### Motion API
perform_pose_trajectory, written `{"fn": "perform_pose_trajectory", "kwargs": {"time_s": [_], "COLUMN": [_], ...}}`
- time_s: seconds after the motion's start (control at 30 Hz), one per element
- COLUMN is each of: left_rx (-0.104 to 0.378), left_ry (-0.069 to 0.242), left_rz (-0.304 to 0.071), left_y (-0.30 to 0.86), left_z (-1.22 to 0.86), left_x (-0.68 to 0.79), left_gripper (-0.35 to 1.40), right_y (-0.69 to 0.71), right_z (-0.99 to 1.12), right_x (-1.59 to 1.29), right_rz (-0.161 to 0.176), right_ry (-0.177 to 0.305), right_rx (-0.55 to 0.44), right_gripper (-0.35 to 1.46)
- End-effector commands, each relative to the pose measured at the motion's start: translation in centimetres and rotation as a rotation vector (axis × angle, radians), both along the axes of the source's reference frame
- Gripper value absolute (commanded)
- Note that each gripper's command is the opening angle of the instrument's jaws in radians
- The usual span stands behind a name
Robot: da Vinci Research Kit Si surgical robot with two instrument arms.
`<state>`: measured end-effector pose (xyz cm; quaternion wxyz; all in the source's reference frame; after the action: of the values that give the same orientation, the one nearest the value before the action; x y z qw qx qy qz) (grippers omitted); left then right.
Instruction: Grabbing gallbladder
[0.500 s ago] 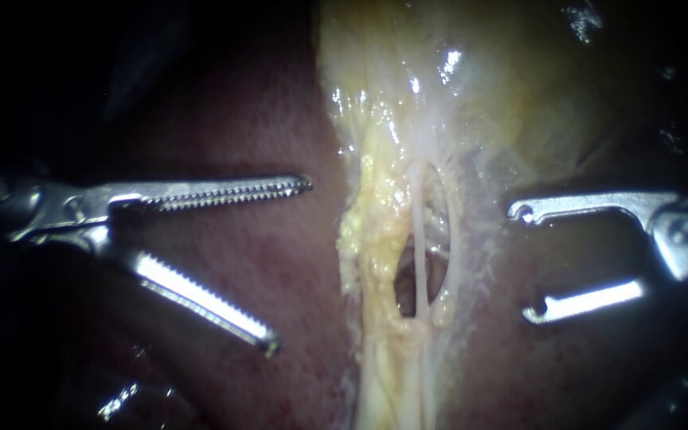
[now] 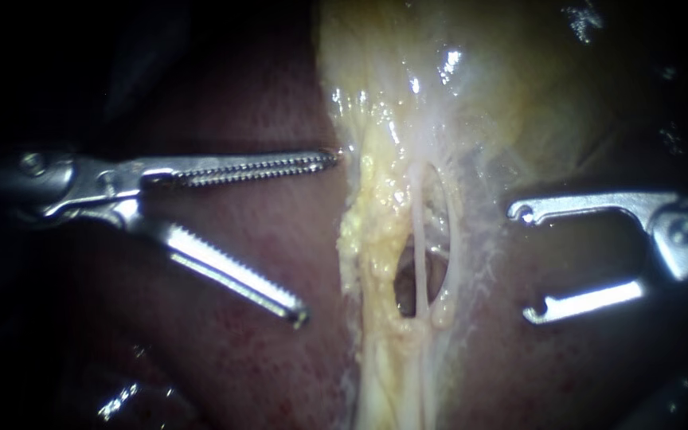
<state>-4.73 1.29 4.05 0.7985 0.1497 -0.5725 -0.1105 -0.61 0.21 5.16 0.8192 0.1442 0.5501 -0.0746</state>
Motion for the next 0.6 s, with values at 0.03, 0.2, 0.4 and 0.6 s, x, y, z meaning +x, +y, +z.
{"fn": "perform_pose_trajectory", "kwargs": {"time_s": [0.03,0.2,0.4,0.6], "left_rx": [-0.006,-0.017,-0.027,-0.033], "left_ry": [0.007,0.031,0.052,0.068], "left_rz": [0.003,0.017,0.028,0.038], "left_y": [0.01,0.0,-0.08,-0.12], "left_z": [0.04,0.25,0.51,0.66], "left_x": [-0.02,-0.11,-0.15,-0.15], "left_gripper": [0.82,0.79,0.74,0.62], "right_y": [0.0,0.0,0.0,0.0], "right_z": [0.0,0.0,0.0,0.0], "right_x": [0.0,0.0,0.0,-0.01], "right_rz": [0.0,0.0,0.0,0.0], "right_ry": [0.0,0.0,0.0,0.0], "right_rx": [0.0,0.0,0.0,0.0], "right_gripper": [0.55,0.55,0.55,0.55]}}
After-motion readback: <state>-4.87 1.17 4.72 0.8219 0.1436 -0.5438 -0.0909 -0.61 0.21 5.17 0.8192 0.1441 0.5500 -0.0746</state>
